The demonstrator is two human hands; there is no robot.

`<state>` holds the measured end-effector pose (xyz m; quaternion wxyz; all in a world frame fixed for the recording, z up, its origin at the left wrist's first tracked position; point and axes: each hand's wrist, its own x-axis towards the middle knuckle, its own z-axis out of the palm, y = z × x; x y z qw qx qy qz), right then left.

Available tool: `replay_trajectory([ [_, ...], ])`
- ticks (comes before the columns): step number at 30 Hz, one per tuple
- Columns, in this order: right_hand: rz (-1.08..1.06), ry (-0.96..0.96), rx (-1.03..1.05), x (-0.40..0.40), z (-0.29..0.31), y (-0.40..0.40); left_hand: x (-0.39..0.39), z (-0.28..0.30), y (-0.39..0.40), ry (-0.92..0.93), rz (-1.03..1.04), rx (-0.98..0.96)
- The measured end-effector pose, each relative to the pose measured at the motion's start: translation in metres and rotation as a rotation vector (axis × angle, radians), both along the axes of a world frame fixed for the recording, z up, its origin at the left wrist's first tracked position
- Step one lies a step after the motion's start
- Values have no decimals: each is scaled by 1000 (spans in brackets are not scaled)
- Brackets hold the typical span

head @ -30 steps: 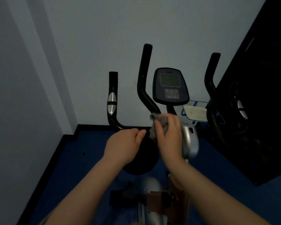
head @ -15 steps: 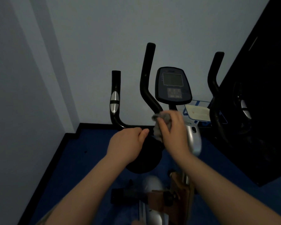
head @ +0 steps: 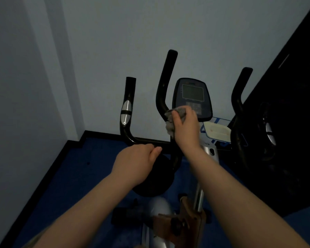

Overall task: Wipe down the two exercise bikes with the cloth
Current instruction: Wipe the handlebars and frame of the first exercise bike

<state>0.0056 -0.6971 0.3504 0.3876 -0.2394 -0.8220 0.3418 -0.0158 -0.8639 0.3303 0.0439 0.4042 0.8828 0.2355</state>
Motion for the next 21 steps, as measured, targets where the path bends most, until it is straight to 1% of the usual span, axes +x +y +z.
replay_trajectory([
  [2,-11,21,28,7,-12,-7,0,1,-1,-11,8,7],
  [4,46,16,112,19,-22,-7,1,3,-1,-22,9,31],
  [7,142,-75,194,14,-13,9,0,4,-2,-49,8,96],
  [9,177,-104,198,-4,3,17,1,3,-3,-98,2,173],
  [11,202,-104,162,-25,15,18,0,4,-4,-204,5,245],
  [14,169,-50,100,-38,15,14,-4,3,-5,-335,-5,274],
  [16,163,-16,149,-32,8,16,-5,2,-4,-352,-8,273],
  [17,181,-29,174,-31,10,19,-5,2,-3,-352,-8,274],
  [19,227,-103,211,-38,20,28,-6,1,-2,-354,-12,277],
  [21,220,-152,227,-55,36,38,-6,1,-2,-361,-22,279],
])
